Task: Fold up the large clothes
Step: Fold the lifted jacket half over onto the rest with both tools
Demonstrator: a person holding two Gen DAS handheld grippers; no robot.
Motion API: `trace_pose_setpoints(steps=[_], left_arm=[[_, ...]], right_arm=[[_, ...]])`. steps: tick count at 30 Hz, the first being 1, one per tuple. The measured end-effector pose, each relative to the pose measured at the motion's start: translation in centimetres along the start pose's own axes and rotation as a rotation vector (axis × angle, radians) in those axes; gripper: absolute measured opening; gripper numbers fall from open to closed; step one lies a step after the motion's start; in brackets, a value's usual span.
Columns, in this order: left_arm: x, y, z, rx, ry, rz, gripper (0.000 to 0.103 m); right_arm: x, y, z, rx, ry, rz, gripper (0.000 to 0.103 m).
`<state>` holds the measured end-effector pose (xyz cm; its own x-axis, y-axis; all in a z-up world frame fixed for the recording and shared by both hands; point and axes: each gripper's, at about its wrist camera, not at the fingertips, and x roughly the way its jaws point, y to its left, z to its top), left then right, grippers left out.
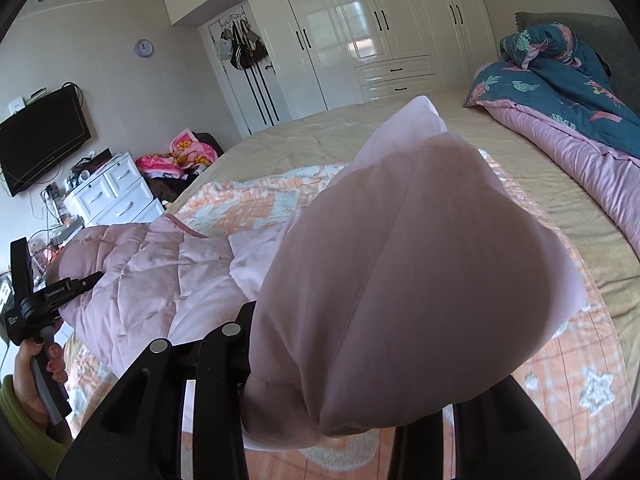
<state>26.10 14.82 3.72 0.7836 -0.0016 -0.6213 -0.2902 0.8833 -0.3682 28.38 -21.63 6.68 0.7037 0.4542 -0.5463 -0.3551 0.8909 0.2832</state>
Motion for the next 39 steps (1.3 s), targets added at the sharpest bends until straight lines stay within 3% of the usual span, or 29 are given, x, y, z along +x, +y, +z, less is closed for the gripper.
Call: trace_pose_setpoints(steps=[27, 39], left_arm=[[-4.9, 2.6, -4.6, -0.002, 0.031, -0.01, 0.031], [-5.0, 4.4, -8.3, 0.005, 0.068, 0.007, 0.032]], right_arm=[[-5.2, 1.8, -4.7, -0.011, 0.028, -0.001, 0.034], [-5.8, 0.7, -9.0, 0.035, 0.052, -0.012, 0.034]])
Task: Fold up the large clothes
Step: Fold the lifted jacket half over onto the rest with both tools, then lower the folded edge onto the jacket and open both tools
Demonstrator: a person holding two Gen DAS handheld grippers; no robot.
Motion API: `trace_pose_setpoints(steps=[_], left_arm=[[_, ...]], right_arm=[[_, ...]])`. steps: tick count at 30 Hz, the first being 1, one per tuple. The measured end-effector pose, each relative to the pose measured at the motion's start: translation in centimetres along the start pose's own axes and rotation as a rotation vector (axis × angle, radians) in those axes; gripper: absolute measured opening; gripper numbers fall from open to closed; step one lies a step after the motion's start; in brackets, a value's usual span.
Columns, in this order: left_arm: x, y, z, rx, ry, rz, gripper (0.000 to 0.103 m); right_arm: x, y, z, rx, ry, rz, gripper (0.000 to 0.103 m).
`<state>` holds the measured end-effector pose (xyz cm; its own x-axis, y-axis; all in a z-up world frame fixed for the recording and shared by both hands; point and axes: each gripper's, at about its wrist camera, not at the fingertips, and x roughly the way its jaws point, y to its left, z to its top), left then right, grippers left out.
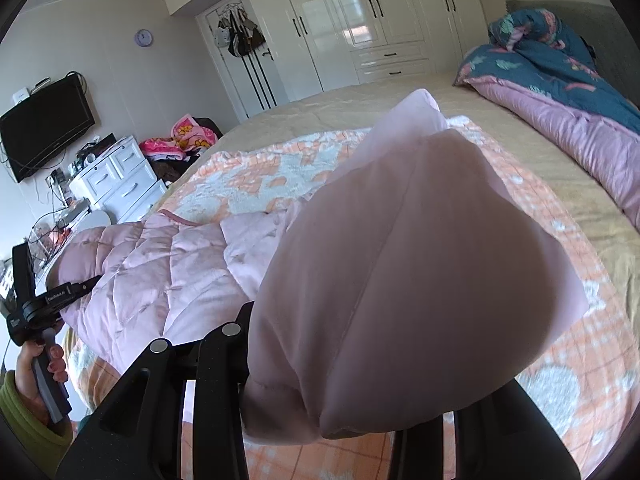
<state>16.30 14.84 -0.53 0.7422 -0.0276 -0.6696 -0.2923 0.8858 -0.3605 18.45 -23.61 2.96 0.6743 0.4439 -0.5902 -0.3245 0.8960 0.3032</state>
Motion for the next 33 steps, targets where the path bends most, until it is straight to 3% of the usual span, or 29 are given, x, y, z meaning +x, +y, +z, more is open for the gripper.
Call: trace_pose_setpoints(steps=[9, 15, 18, 23, 26, 33], left_arm=[[0.3, 0.7, -2.7, 0.022, 0.02, 0.021, 0.034], [0.6, 1.3, -4.0, 0.027, 0.023, 0.027, 0.038], [0.8, 1.6, -4.5, 0.022, 0.025, 0.026, 0.04], [0.8, 2.1, -5.0, 0.002, 0.025, 0.019, 0.046], [0.7, 2.3, -5.3, -0.006, 0.026, 0.013, 0.049], [0.1, 3.0, -5.9, -0.024, 0.034, 0.004, 0.059]], right_arm=[[0.7, -1.9, -3.7, 0.102, 0.026, -0.01, 0.037], [1.5, -4.1, -5.9, 0.217, 0.062, -0.003, 0.044], [1.8, -5.1, -6.6, 0.272, 0.078, 0.009, 0.052], [1.7, -6.5, -7.6, 0.369, 0.098, 0.021, 0.079], [1.1, -6.8, -8.1, 0.391, 0.103, 0.019, 0.088], [-0.8, -7.7, -9.0, 0.42, 0.088, -0.015, 0.097]])
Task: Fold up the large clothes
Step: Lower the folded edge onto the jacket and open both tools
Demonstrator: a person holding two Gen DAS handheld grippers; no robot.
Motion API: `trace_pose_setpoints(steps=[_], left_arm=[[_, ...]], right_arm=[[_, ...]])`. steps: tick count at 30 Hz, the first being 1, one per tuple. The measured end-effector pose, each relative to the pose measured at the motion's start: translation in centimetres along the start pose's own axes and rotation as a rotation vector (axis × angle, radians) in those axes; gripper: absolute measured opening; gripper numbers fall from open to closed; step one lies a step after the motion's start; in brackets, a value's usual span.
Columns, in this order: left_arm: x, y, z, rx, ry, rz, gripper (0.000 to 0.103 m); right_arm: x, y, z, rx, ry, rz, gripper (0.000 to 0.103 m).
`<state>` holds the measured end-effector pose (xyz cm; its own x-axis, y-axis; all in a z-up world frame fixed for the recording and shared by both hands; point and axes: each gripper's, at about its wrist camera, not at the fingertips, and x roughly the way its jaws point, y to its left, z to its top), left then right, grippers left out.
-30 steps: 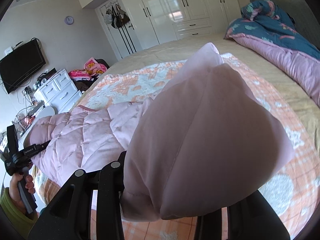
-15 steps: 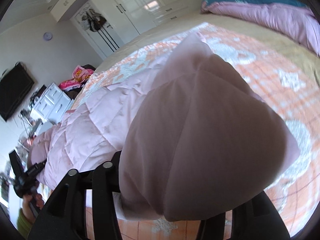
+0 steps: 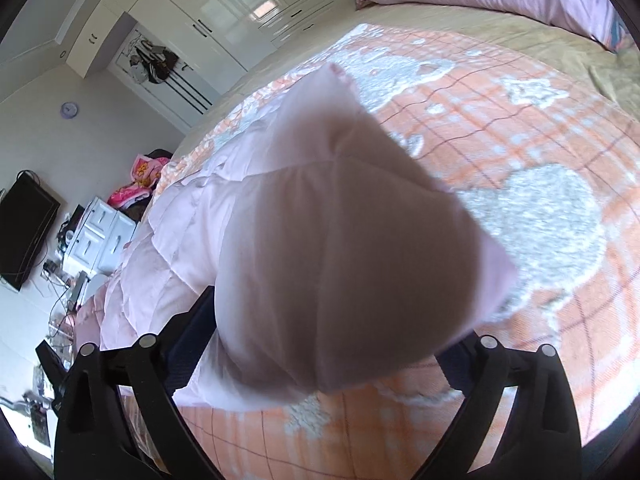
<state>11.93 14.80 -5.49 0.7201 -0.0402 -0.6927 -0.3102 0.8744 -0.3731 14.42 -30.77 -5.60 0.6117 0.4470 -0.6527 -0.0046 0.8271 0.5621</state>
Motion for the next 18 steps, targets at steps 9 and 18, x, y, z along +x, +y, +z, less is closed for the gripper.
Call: trace_pose_setpoints(steps=[9, 18], left_arm=[[-1.5, 0.8, -0.8, 0.002, 0.021, 0.019, 0.086], [-3.7, 1.6, -1.6, 0.006, 0.023, 0.052, 0.094]], right_arm=[[-2.4, -0.3, -0.7, -0.025, -0.019, -0.046, 0.099], [-5.1, -0.3, -1.8, -0.082, -0.063, -0.122, 0.099]])
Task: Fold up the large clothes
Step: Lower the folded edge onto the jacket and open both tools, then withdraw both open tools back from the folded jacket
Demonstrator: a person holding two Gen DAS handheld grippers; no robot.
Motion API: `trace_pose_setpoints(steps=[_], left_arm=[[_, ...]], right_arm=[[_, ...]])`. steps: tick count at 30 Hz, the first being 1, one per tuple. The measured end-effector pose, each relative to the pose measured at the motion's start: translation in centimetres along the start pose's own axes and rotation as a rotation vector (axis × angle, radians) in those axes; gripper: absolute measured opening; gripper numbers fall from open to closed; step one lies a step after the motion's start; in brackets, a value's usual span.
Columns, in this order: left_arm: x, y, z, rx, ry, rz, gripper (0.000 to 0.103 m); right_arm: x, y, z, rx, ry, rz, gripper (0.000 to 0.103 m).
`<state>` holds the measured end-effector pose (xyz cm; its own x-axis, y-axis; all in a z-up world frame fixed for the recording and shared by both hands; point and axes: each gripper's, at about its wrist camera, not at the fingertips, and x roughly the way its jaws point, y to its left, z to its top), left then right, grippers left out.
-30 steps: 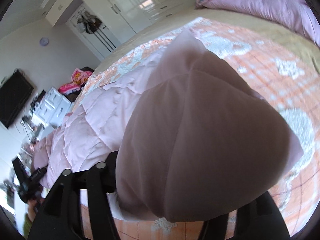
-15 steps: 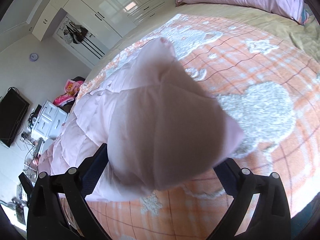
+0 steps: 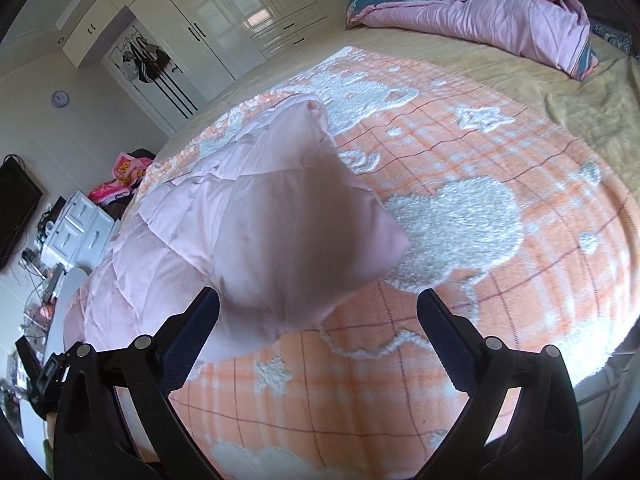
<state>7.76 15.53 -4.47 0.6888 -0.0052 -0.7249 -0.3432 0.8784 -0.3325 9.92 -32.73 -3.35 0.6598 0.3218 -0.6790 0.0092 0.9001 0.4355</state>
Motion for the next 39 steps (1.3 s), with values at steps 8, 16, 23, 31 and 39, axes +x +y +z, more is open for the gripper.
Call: trace_pose_setpoints(steps=[8, 16, 23, 31, 39], left_arm=[[-3.2, 0.0, -0.6, 0.041, -0.042, 0.074, 0.094], [-7.0, 0.5, -0.9, 0.034, -0.098, 0.075, 0.094], [-10.4, -1.3, -1.3, 0.082, -0.148, 0.052, 0.094], [-13.2, -4.7, -3.0, 0.155, -0.178, -0.014, 0.094], [-14.4, -8.1, -5.4, 0.235, -0.185, -0.073, 0.094]], right_arm=[[-4.3, 0.9, -0.7, -0.12, -0.11, -0.119, 0.099], [-9.1, 3.8, -1.3, -0.246, -0.193, -0.129, 0.099], [-13.4, 7.7, -2.4, -0.351, -0.261, -0.082, 0.099], [-16.5, 11.2, -4.3, -0.442, -0.289, -0.029, 0.099], [-18.1, 13.5, -6.3, -0.507, -0.298, 0.005, 0.099]])
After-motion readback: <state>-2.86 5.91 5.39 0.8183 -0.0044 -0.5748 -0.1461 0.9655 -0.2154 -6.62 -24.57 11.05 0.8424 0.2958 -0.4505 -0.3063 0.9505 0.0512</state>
